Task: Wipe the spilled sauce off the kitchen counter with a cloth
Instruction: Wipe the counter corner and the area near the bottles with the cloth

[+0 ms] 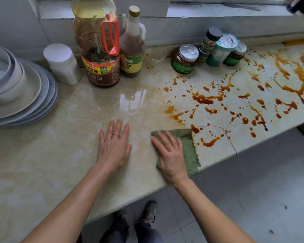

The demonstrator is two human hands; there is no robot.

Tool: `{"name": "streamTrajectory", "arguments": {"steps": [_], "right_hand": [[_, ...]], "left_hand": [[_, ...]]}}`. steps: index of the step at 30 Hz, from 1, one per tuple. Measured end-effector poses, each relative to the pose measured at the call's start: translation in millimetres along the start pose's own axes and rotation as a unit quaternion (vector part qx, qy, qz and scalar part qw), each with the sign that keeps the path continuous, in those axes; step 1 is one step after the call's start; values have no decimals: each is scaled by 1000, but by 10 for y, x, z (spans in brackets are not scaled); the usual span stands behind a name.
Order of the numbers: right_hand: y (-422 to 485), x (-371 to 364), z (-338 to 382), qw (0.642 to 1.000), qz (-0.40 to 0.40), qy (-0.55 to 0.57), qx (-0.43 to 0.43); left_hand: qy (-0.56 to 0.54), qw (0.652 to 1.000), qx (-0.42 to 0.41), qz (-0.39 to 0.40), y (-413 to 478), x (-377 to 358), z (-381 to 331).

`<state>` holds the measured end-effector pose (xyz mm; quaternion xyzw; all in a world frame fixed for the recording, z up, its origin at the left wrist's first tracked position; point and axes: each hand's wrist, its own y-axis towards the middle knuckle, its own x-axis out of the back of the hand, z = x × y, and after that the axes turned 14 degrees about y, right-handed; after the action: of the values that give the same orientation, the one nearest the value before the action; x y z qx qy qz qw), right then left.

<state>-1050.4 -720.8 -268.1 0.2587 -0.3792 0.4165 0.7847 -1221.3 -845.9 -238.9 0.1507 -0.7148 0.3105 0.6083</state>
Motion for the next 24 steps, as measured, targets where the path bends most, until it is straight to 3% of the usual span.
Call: {"name": "streamTrajectory", "arguments": {"steps": [5, 10, 15, 20, 22, 24], "right_hand": [[-202, 125, -217, 982, 90, -32, 164], [-149, 120, -181, 999, 1, -6, 45], [-310, 294, -472, 973, 112, -7, 202], [-105, 435, -685, 999, -7, 16, 40], [-207, 320, -505, 999, -1, 13, 49], [-332, 292, -470, 990, 64, -3, 125]], "left_hand": [[-5, 1000, -3, -17, -16, 97, -161], [-37, 999, -6, -28, -92, 114, -386], [-43, 999, -1, -30, -88, 104, -602], [-18, 1000, 6, 16, -125, 49, -739], [1, 1000, 15, 18, -139, -7, -785], [6, 1000, 24, 17, -151, -40, -807]]}}
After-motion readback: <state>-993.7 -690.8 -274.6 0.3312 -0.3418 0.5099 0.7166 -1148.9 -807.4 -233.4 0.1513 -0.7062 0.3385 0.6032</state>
